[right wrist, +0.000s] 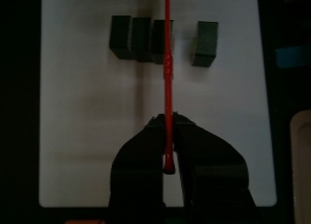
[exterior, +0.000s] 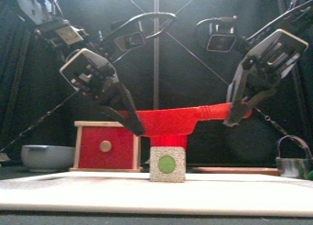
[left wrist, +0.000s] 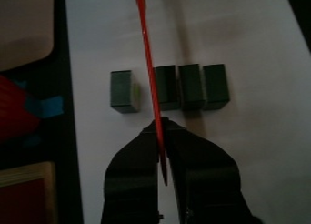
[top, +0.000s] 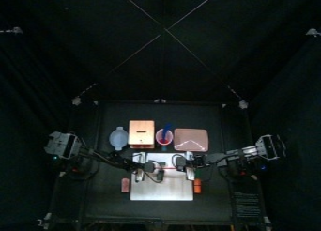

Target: Cut sushi roll

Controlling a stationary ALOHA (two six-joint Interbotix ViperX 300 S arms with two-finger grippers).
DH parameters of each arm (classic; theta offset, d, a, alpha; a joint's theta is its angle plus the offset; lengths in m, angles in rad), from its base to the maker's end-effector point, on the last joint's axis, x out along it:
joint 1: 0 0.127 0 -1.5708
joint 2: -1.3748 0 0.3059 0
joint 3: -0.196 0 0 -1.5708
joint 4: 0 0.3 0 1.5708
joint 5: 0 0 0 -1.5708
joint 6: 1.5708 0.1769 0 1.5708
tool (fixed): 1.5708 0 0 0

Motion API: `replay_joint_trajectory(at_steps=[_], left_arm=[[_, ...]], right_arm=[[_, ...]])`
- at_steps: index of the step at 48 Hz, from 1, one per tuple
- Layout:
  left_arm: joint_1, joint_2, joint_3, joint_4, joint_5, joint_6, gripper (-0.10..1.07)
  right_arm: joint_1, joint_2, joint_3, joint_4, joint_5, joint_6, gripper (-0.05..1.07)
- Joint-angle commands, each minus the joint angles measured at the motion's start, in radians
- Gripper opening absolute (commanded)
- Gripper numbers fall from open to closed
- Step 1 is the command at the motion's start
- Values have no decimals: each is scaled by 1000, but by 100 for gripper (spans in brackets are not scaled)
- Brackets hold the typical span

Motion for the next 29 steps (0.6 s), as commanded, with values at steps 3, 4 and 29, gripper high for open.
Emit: replay_joint_trajectory(at_steps=[3,4,29], left_arm=[[-5,6,11,-20,6,3,43],[-5,9,11,-23,6,3,43],[-3,54,11,-26,8,3,43]], right_arm=[[40,6,-5,40,9,-2,31],[43,11,-3,41,9,-2,31],[44,52,-2,57,8,-2,31]])
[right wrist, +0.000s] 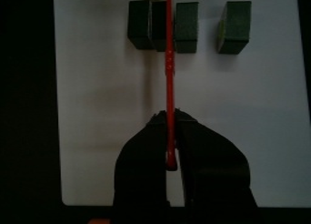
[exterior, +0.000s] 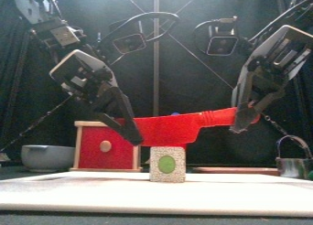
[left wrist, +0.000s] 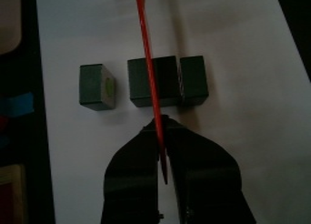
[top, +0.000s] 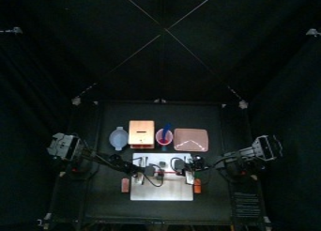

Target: Cut sushi roll

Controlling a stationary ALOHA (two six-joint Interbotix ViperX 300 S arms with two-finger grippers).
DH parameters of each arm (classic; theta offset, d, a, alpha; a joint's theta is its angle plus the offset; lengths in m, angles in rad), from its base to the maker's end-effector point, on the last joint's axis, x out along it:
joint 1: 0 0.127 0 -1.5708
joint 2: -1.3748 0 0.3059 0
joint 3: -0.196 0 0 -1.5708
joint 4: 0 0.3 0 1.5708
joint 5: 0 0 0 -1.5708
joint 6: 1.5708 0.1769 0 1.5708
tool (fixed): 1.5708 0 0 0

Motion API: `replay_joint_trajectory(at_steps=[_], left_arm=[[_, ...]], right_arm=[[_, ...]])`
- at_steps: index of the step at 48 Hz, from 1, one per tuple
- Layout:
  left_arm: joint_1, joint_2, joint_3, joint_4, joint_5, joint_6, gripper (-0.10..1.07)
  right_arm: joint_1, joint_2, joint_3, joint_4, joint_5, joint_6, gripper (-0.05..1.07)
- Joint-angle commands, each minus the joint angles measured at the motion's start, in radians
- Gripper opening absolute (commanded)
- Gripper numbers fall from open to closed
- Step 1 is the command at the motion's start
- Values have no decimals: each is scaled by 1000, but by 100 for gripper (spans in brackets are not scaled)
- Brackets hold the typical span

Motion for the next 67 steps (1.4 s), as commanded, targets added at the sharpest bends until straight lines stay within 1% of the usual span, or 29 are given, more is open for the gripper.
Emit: replay_joint_trajectory(at_steps=[1,21,31,38,48,67], left_arm=[[3,3,14,-3,8,3,43],[5,26,12,-3,14,3,43],[6,-2,2,3,43,6,43],[6,-14,8,12,57,14,43],[6,-2,8,5,51,18,43],[0,-6,8,-14,51,20,43]], right_arm=[[23,-8,5,6,9,-2,31],[23,23,3,8,9,-2,31],[18,-3,-5,-5,12,-2,31],[18,-21,-2,-18,12,-3,31],[20,-11,-2,-12,14,-2,31],[28,-5,-8,9,14,-2,31]])
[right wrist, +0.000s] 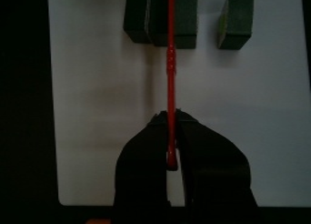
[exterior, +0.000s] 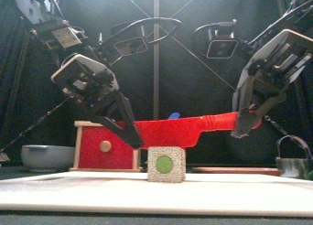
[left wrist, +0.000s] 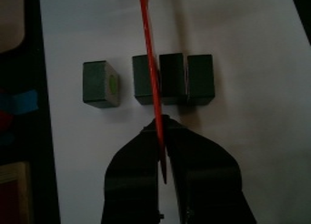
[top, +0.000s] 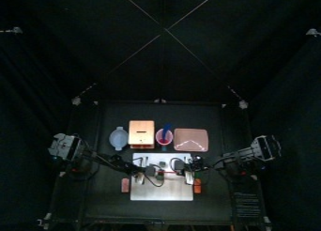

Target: Cut sushi roll

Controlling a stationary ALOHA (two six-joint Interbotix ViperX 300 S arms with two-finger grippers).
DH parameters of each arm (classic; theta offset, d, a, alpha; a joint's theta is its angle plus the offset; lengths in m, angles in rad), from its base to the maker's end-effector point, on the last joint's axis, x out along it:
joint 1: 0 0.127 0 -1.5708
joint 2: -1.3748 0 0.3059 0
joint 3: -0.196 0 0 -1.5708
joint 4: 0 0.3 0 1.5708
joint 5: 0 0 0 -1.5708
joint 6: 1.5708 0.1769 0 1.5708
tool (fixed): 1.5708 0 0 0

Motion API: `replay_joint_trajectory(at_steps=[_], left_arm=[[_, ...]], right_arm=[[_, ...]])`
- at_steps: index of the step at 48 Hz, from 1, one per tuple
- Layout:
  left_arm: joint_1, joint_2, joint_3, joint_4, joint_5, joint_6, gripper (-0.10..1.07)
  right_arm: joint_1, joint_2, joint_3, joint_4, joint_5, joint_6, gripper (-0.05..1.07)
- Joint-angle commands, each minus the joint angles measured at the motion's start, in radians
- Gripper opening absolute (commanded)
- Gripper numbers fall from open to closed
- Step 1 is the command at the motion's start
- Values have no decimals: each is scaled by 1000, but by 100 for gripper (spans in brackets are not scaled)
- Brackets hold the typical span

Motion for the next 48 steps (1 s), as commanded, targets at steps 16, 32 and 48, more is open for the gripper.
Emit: replay_joint_trajectory(at_steps=[16,32,48], left_arm=[[2,0,21,-17,14,5,43],[3,43,17,-17,14,5,43],[-15,69,21,-25,15,5,43]], right_arm=[[28,-11,6,20,14,-3,31],[29,28,5,20,14,-2,31],[63,121,3,67,15,-2,31]])
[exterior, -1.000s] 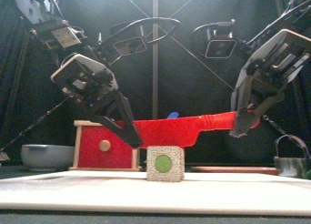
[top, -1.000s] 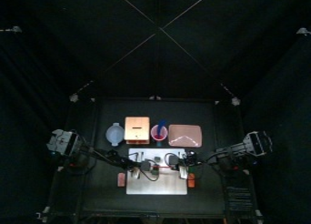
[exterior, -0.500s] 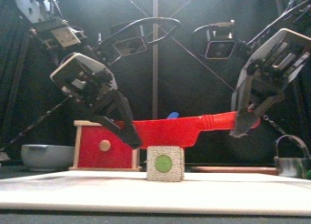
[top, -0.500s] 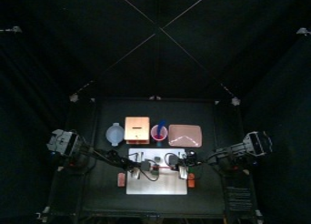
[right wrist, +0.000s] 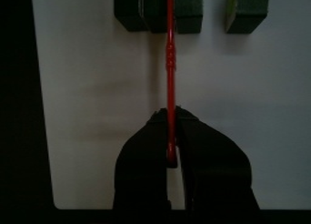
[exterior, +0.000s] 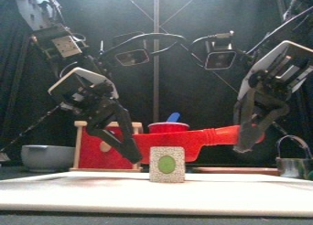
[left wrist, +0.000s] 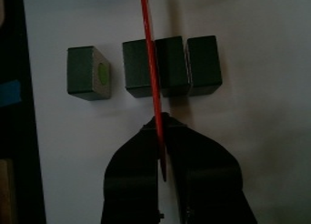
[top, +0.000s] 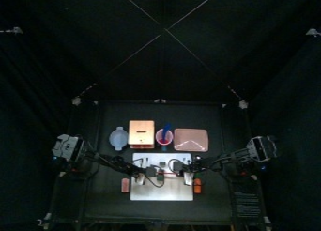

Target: Cut sushi roll

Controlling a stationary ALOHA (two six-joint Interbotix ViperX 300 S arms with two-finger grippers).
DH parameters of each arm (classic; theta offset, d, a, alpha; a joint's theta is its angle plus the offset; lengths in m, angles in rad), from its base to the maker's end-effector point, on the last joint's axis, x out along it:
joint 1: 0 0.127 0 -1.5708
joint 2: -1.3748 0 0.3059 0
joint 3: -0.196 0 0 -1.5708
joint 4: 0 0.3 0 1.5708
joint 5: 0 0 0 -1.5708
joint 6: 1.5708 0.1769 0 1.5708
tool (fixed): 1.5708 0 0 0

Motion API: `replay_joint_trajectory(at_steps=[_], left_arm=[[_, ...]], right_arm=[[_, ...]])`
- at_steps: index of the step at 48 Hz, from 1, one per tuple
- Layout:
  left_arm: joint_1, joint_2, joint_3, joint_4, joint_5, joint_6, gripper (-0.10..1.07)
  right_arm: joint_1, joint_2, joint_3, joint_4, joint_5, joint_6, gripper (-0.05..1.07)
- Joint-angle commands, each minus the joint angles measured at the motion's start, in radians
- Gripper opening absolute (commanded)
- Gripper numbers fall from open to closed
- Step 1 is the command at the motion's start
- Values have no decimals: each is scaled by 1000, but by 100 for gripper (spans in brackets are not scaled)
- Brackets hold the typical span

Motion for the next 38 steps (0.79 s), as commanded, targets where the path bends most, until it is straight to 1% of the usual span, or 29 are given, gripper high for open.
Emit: replay_joint_trajectory(at_steps=[1,6,13,22,27,31,38], left_arm=[[-14,-5,25,-14,17,5,43],[-29,-3,20,-31,17,5,43],[-31,-8,17,-34,31,6,43],[-34,-75,6,-34,81,25,43],[-38,-121,6,-35,89,49,43],[-43,-135,6,-35,87,66,43],[-71,-124,5,-41,84,74,43]], right_arm=[[52,2,11,32,17,-2,31],[72,11,11,58,17,-2,31],[77,8,8,58,17,-2,31],[71,-66,-2,37,57,-3,31],[69,-112,-5,20,91,-3,31],[67,-140,-3,9,110,-3,30],[74,-147,-12,18,121,-2,30]])
